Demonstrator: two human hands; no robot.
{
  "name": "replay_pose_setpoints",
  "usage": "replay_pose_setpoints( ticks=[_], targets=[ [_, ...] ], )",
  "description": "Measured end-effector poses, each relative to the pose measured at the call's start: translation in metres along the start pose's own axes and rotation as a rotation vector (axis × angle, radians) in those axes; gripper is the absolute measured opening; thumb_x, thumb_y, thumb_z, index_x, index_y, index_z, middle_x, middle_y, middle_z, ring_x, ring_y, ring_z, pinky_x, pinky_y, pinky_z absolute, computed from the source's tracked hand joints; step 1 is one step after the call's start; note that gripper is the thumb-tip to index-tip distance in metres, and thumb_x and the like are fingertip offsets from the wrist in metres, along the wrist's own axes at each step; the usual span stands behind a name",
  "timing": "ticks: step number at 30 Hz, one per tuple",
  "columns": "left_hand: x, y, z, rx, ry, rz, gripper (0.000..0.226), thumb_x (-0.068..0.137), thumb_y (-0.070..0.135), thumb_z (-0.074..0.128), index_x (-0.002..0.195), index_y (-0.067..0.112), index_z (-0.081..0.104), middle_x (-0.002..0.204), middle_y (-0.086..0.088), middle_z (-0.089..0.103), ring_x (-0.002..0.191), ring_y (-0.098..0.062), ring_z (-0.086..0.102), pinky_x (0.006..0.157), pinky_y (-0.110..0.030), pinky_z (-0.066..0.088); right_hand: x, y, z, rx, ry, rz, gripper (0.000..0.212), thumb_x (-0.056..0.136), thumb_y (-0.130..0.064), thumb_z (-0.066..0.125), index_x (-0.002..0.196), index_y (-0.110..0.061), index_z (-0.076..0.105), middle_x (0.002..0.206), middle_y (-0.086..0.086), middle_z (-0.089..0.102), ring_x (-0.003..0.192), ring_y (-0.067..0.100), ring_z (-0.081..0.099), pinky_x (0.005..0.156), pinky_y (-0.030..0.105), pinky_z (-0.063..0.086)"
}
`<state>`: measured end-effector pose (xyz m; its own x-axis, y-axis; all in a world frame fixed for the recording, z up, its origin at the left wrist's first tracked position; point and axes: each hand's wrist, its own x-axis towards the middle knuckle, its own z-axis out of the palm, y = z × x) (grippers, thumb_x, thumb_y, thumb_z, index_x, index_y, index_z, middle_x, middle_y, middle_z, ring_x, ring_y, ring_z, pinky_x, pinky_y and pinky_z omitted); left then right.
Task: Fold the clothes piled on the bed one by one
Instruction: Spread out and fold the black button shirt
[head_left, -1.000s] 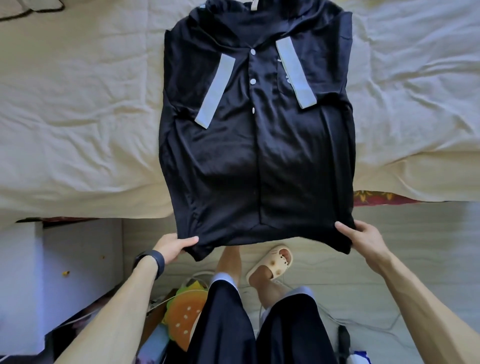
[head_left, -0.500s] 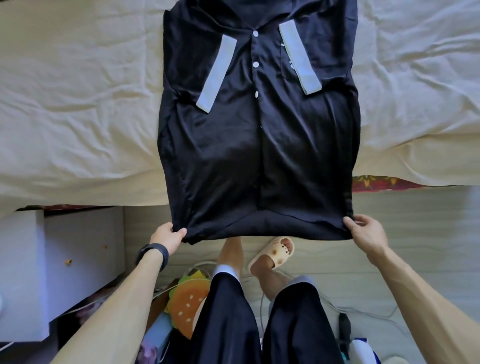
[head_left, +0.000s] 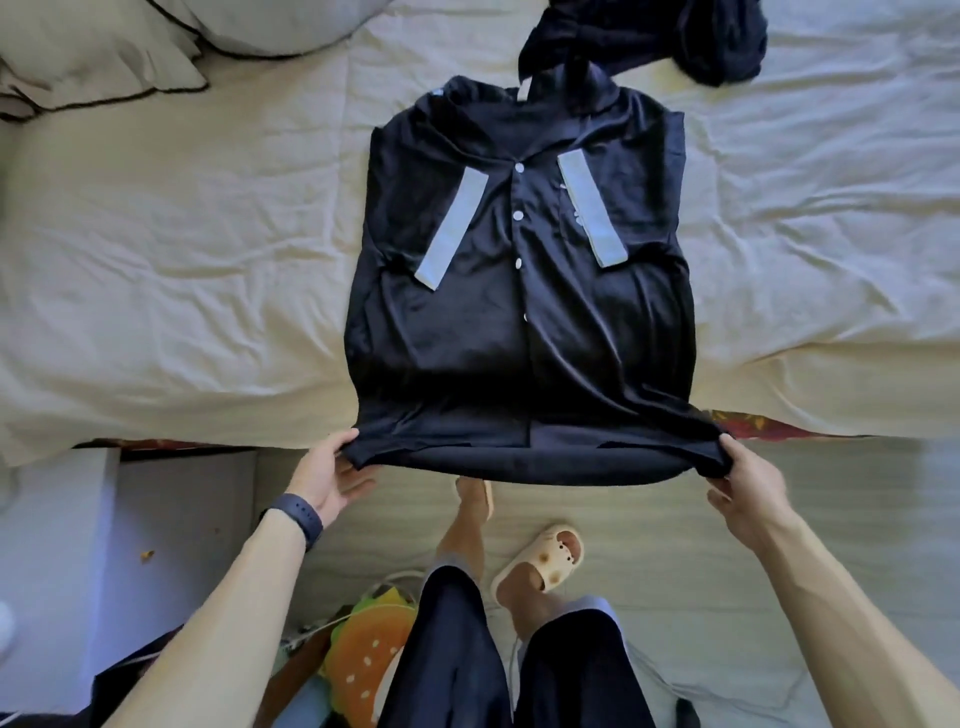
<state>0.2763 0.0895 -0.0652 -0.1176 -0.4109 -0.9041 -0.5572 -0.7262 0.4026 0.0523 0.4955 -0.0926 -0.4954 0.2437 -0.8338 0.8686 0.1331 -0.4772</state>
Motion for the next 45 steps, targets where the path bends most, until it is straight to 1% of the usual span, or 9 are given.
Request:
replay_pose_setpoints(
  ticks=[5,10,17,26,29,32,35,38,45],
  targets=[
    [0.008,0.102,0.055,-0.120,-0.043,0.168,0.015,0.100,0.025,0.053,0.092,0.014,0.059,0.093,-0.008,0.060,0.084,-0.023,0.060,0.077,-0.039,0.054,0.015,-0.100,0.057,0.160,-0.088,-0.106,0.011,0.104,-0.028,0.055,0.096,-0.021,0.056,0.116,0.007,0.055,0.082,0.016,0.058,0.077,0.032,0.052],
    [0.051,0.199,0.112,-0.108,0.024,0.298,0.022,0.104,0.024,0.049,0.091,0.009,0.059,0.064,-0.003,0.066,0.045,-0.011,0.061,0.042,-0.019,0.047,0.049,-0.191,0.119,0.284,-0.152,-0.194,0.009,0.104,-0.022,0.056,0.097,-0.018,0.058,0.104,0.006,0.061,0.089,0.021,0.063,0.059,0.027,0.053],
    [0.136,0.304,0.182,-0.055,0.094,0.343,0.021,0.105,0.021,0.049,0.086,0.015,0.055,0.046,0.009,0.059,0.033,-0.002,0.049,0.038,-0.014,0.042,0.120,-0.293,0.192,0.238,-0.127,-0.181,0.014,0.107,-0.019,0.051,0.094,-0.022,0.056,0.094,0.000,0.061,0.080,0.014,0.060,0.057,0.020,0.047],
    [0.202,0.402,0.234,-0.179,0.013,0.282,0.019,0.105,0.018,0.045,0.090,0.016,0.056,0.055,0.010,0.065,0.061,-0.006,0.055,0.048,-0.018,0.046,0.196,-0.382,0.266,0.310,-0.174,-0.129,0.010,0.105,-0.012,0.049,0.112,-0.013,0.055,0.091,-0.001,0.061,0.060,0.002,0.066,0.059,0.012,0.051],
    [0.209,0.420,0.247,-0.166,-0.130,0.307,0.018,0.104,0.021,0.042,0.104,0.020,0.060,0.090,0.011,0.075,0.084,-0.009,0.067,0.068,-0.021,0.051,0.205,-0.400,0.281,0.442,-0.273,-0.101,0.022,0.105,-0.011,0.043,0.120,-0.005,0.058,0.112,0.000,0.068,0.090,0.011,0.074,0.084,0.025,0.058],
    [0.216,0.415,0.261,0.092,-0.092,0.391,0.027,0.097,0.027,0.051,0.123,0.021,0.057,0.115,0.004,0.071,0.108,-0.016,0.063,0.086,-0.031,0.049,0.205,-0.398,0.288,0.123,-0.230,-0.272,0.037,0.100,-0.014,0.050,0.136,-0.005,0.052,0.116,-0.004,0.062,0.110,0.006,0.064,0.109,0.029,0.046],
    [0.224,0.401,0.269,0.516,0.251,0.615,0.061,0.087,0.017,0.068,0.143,0.020,0.044,0.137,-0.005,0.052,0.120,-0.018,0.054,0.103,-0.031,0.043,0.211,-0.390,0.286,-0.410,0.034,-0.612,0.061,0.086,-0.032,0.071,0.141,-0.014,0.051,0.122,-0.004,0.060,0.095,-0.007,0.059,0.088,0.007,0.046],
    [0.231,0.404,0.269,0.759,0.482,0.626,0.067,0.086,0.041,0.066,0.145,0.022,0.041,0.147,-0.008,0.041,0.134,-0.028,0.042,0.109,-0.038,0.036,0.224,-0.396,0.285,-0.683,0.134,-0.681,0.079,0.080,-0.064,0.065,0.143,-0.018,0.051,0.136,0.002,0.060,0.125,0.020,0.056,0.107,0.036,0.045],
    [0.244,0.429,0.267,0.830,0.528,0.572,0.019,0.092,0.040,0.062,0.097,0.021,0.061,0.102,0.003,0.064,0.099,-0.024,0.058,0.085,-0.031,0.042,0.249,-0.417,0.291,-0.606,0.163,-0.675,0.019,0.090,-0.045,0.056,0.102,-0.031,0.062,0.086,-0.015,0.063,0.097,0.016,0.061,0.096,0.034,0.047]
  ],
)
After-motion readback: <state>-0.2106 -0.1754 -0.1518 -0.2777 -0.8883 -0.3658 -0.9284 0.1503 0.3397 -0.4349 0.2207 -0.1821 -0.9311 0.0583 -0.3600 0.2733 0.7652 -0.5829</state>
